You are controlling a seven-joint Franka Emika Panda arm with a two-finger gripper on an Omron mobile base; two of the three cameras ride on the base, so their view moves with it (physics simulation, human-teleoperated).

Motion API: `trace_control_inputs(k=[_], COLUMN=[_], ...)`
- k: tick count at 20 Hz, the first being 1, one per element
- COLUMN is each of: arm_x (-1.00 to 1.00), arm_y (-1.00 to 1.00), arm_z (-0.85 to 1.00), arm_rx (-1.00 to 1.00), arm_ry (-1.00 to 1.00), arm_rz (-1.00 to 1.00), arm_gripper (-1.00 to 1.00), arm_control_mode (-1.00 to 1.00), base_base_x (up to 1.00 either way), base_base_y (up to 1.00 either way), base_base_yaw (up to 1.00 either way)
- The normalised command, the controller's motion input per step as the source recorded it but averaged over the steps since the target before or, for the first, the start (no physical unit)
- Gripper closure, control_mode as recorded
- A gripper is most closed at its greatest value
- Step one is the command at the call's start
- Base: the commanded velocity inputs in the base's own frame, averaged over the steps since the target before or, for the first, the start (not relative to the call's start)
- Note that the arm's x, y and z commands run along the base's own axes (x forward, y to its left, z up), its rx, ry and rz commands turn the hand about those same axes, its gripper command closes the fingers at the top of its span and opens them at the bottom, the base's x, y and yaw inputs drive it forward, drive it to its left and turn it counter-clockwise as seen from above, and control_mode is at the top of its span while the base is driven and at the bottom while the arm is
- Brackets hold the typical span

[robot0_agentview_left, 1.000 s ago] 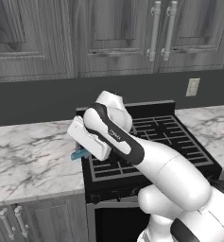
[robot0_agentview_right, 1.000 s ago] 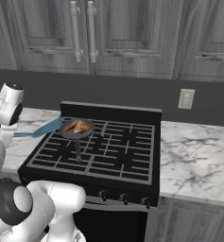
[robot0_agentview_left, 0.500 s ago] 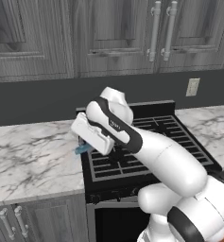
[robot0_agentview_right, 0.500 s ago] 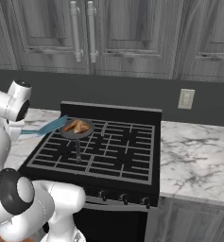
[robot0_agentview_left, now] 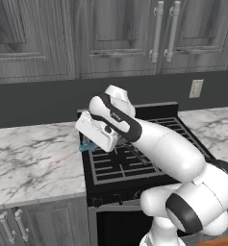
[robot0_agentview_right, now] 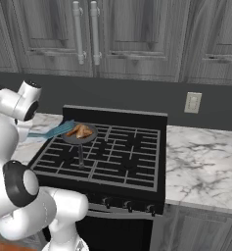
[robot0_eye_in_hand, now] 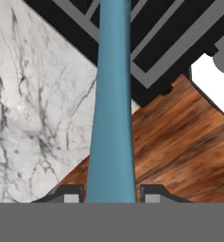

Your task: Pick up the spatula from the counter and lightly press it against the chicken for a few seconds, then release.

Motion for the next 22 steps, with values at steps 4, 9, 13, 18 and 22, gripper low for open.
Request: trace_control_inputs(k=[4, 9, 13, 18, 22], arm_x=[0.31, 0.28, 0.23, 0.17, 0.08], arm_y=[0.0, -0.01, -0.02, -0.05, -0.04], arm_z=[0.0, 0.0, 0.0, -0.06, -0.16], arm_rx=[0.0, 0.0, 0.0, 0.0, 0.0], arm_ry=[0.04, 0.04, 0.03, 0.02, 0.0], arm_rz=[0.0, 0.0, 0.0, 0.0, 0.0], arm_gripper=[1.0, 1.0, 1.0, 1.0, 1.0], arm_control_mode=[-1.0, -1.0, -1.0, -1.0, -1.0], base_base_x=[0.0, 0.0, 0.0, 0.0, 0.0], base_base_y=[0.0, 0.0, 0.0, 0.0, 0.0], base_base_yaw=[0.0, 0.0, 0.0, 0.0, 0.0])
